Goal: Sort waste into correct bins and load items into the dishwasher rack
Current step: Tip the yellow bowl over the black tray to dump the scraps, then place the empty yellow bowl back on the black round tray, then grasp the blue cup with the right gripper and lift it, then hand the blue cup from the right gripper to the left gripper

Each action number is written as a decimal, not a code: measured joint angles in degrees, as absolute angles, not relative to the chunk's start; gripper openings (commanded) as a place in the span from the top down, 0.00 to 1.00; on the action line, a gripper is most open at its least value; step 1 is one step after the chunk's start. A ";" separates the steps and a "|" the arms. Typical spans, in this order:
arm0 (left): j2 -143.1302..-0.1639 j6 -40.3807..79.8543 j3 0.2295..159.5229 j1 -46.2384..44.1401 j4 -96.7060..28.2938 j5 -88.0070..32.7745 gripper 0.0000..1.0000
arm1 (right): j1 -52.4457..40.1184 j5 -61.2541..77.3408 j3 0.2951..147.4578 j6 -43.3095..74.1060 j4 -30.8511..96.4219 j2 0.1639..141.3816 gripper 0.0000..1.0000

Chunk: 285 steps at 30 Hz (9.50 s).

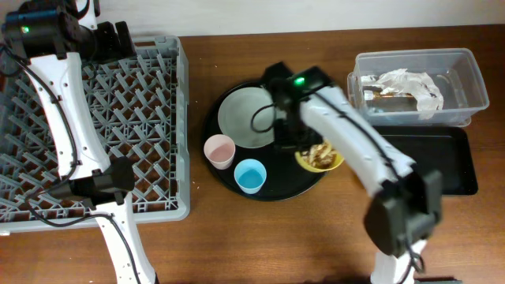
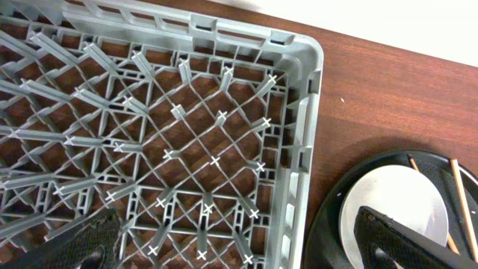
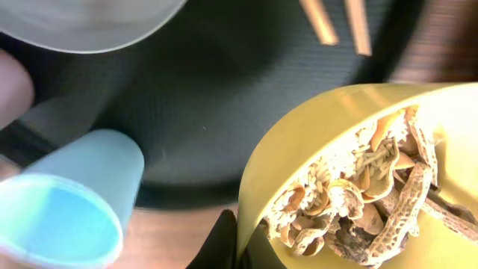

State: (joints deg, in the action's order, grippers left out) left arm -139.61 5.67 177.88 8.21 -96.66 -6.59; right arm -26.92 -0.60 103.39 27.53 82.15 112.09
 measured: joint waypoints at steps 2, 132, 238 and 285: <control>-139.61 5.67 177.86 8.23 -96.66 -6.59 0.01 | -24.34 -0.01 103.68 26.57 85.82 107.90 0.96; -139.61 5.67 177.88 8.21 -96.66 -6.59 0.01 | -11.64 28.23 85.86 9.08 63.57 93.73 0.96; -139.61 3.42 177.86 2.39 -96.66 -79.09 0.01 | -15.35 59.55 99.55 15.00 35.99 99.77 0.96; -139.61 4.14 177.86 -7.11 -96.66 -88.31 0.43 | -15.79 51.20 99.55 25.19 11.90 99.92 0.57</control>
State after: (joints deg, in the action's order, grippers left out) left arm -139.61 4.14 177.86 -7.11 -96.66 -88.31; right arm -15.79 51.20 99.55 25.19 11.90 99.92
